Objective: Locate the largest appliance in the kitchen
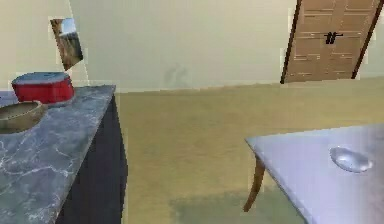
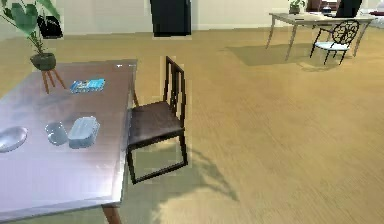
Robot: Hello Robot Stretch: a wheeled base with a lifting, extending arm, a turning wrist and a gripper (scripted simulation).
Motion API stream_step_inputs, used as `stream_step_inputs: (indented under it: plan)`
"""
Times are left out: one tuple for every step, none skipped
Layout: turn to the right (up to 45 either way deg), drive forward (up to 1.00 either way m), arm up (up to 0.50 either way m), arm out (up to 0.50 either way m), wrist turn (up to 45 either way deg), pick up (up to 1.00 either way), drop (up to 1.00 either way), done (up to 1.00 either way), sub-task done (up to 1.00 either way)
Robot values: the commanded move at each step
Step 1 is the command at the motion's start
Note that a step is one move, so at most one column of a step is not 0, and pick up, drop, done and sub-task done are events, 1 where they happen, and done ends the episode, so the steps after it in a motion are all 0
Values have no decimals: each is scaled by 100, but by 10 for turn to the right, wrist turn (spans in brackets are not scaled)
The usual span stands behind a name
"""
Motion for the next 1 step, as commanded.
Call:
stream_step_inputs:
  plan:
    - [0,90,0,0,0,0,0,0,0]
